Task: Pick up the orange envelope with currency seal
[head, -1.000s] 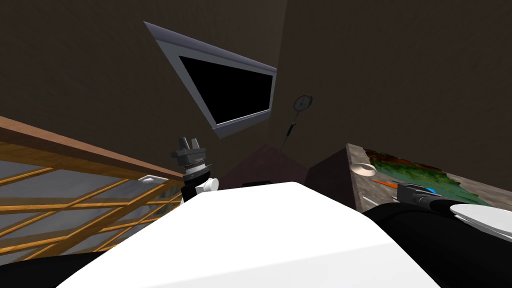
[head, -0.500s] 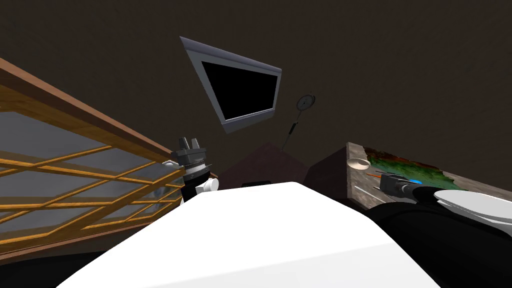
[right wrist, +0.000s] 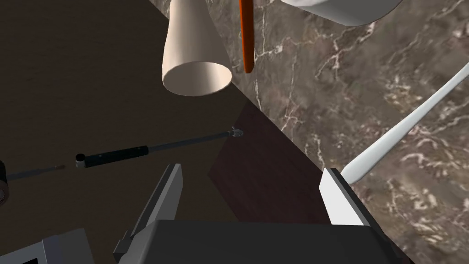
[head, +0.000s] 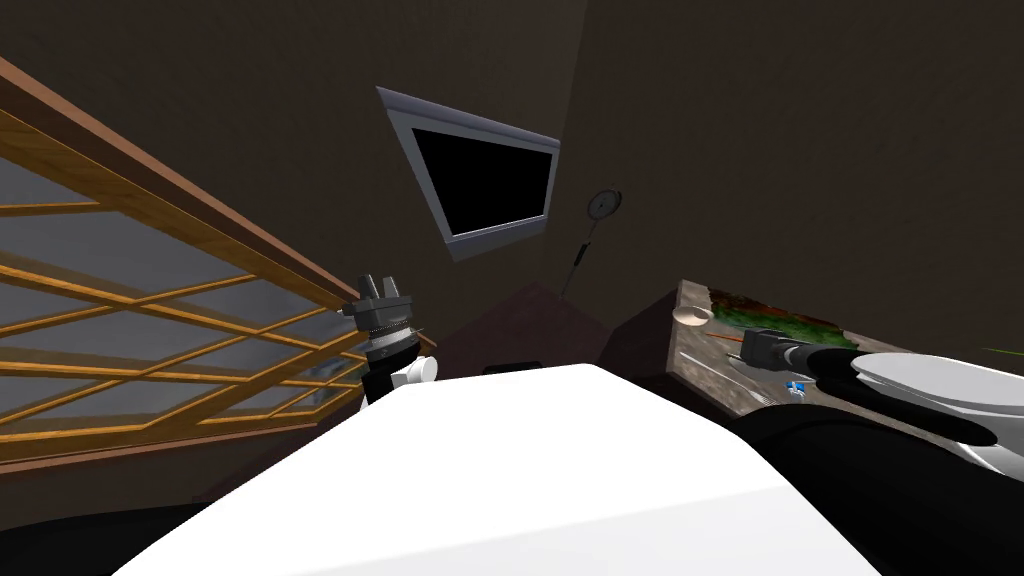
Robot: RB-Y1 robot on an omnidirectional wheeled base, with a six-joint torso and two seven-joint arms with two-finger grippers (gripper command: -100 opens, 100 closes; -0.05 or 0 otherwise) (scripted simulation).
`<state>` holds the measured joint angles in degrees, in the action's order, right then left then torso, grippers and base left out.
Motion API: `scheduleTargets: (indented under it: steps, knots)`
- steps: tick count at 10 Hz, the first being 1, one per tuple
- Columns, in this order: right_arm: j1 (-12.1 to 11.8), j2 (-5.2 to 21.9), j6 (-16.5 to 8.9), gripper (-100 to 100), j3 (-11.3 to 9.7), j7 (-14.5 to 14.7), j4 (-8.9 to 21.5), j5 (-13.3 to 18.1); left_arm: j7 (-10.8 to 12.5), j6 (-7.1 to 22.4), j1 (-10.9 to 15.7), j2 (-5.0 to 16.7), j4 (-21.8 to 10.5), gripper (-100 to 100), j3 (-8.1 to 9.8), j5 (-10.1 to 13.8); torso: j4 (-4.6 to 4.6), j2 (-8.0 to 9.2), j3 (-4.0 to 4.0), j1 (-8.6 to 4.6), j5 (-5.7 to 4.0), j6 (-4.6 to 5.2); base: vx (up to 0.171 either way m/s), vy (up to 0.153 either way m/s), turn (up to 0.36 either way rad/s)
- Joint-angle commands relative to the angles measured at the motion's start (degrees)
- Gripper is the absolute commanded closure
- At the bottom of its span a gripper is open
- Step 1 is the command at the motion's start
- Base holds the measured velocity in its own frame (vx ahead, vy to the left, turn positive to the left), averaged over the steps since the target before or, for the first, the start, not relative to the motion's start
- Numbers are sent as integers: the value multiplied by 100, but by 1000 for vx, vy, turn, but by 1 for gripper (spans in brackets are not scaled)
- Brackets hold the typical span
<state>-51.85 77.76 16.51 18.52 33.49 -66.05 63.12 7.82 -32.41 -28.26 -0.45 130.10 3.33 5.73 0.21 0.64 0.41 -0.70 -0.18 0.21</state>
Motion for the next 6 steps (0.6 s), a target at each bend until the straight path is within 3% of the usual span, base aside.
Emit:
scheduleTargets:
  steps: [1,5,6]
  knots:
    - [48,141,166,-100,124,-117,-83,0,0,0,0,0,0,0,0,0,0,0,0,0,0,0,-208,-77,-10]
    - [37,506,543,-100,515,-271,-361,-35,0,0,0,1,0,0,1,0,1,-1,0,-31,-8,2,-189,-142,-40]
    - [37,506,543,-100,515,-271,-361,-35,0,0,-1,1,0,0,1,0,0,-7,-2,-36,-8,3,-103,-121,-27]
